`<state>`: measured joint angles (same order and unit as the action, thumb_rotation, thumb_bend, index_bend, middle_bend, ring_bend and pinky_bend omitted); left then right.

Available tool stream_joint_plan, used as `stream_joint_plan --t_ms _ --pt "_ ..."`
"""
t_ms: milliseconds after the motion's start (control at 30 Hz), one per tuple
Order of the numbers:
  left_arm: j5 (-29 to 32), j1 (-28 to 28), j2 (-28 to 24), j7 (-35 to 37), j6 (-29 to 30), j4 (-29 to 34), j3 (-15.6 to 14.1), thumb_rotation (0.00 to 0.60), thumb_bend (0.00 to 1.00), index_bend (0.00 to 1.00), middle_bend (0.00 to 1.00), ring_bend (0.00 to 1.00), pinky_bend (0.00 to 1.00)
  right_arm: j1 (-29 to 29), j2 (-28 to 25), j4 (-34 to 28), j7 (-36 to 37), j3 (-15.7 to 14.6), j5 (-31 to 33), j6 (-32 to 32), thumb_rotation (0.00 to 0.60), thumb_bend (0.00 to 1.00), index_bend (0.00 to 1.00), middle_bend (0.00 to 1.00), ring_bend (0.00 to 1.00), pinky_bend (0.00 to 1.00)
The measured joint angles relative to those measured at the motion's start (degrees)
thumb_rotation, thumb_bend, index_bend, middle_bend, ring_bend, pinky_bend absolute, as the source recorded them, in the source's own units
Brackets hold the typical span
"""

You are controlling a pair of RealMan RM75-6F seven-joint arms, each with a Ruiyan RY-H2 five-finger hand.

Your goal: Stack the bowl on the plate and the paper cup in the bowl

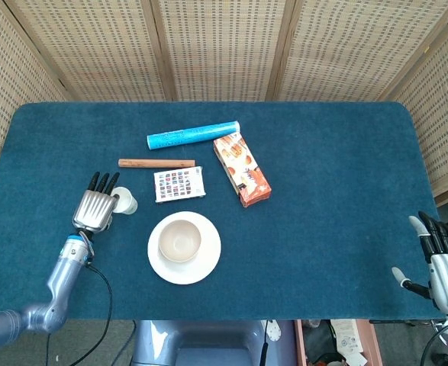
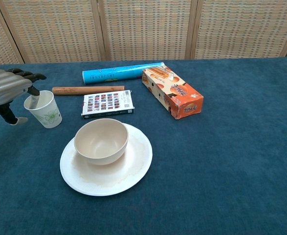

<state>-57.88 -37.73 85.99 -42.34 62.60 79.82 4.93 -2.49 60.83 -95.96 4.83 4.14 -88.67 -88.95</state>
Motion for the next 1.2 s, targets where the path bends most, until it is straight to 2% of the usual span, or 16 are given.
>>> stream_joint_plan --t_ms 367,767,967,1200 --pt "-2.2 0.1 2.3 0.0 1.8 -2.7 0.3 0.600 0.38 0.59 0.06 0.00 0.01 0.0 0.0 -0.1 -0.1 -0.1 -0.2 0.0 0.600 0.20 0.03 0.00 0.00 0.00" --pt "-3.1 1.2 0.1 1.2 2.8 -0.6 0.5 0.600 0.38 0.60 0.06 0.00 0.02 0.0 0.0 -0.1 -0.1 -0.1 -0.2 0.1 0.600 0.20 0.03 0.00 0.00 0.00" --pt "-4.8 1.6 -3.0 1.3 3.9 5.0 0.6 0.600 0.38 0.60 0.06 0.00 0.02 -0.1 0.0 -0.2 -0.5 -0.2 -0.1 0.3 0.600 0.20 0.03 0.00 0.00 0.00" --pt "-6.8 1.4 -7.7 -0.4 5.2 16.3 1.0 0.600 0.38 0.60 0.06 0.00 0.02 0.0 0.0 -0.3 -0.5 -0.2 -0.2 0.1 0.600 0.20 0.03 0.00 0.00 0.00"
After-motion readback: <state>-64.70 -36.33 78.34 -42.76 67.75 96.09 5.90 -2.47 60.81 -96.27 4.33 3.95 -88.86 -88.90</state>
